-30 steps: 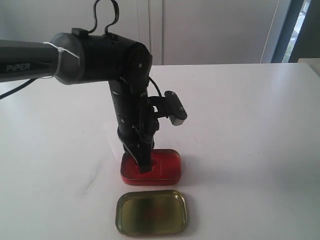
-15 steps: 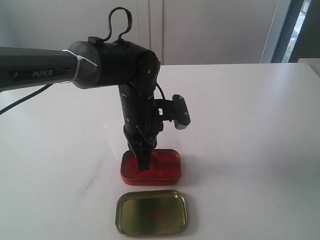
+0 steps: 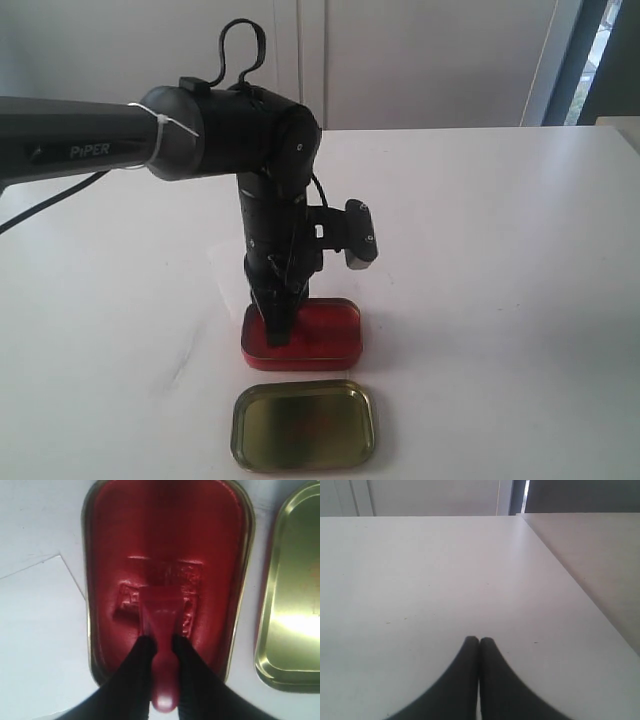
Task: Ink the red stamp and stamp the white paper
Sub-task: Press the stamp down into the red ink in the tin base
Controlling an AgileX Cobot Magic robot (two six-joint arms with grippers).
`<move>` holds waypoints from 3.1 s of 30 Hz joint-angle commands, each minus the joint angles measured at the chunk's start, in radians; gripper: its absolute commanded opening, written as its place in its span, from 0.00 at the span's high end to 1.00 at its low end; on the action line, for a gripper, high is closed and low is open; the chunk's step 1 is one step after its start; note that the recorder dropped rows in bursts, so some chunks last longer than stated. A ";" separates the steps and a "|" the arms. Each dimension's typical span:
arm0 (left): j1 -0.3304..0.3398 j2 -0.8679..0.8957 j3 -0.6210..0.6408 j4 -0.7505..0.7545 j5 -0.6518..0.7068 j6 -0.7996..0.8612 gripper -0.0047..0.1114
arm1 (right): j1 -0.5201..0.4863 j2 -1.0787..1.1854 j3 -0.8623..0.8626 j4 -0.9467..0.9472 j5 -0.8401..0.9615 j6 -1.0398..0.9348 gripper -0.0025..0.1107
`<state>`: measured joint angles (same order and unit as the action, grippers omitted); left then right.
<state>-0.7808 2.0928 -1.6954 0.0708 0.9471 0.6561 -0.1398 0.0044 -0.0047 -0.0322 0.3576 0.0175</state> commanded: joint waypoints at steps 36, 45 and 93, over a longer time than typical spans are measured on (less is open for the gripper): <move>0.001 0.152 -0.020 -0.001 0.103 0.037 0.96 | 0.004 -0.004 0.005 -0.004 -0.015 0.004 0.98; 0.001 0.185 -0.080 -0.002 0.126 0.037 0.96 | 0.004 -0.004 0.005 -0.004 -0.015 0.022 0.98; 0.001 0.070 -0.191 0.007 0.240 -0.004 0.96 | 0.004 -0.004 0.005 -0.003 -0.015 0.024 0.98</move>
<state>-0.7808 2.1903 -1.8837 0.0933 1.1251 0.6631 -0.1398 0.0044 -0.0047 -0.0322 0.3576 0.0373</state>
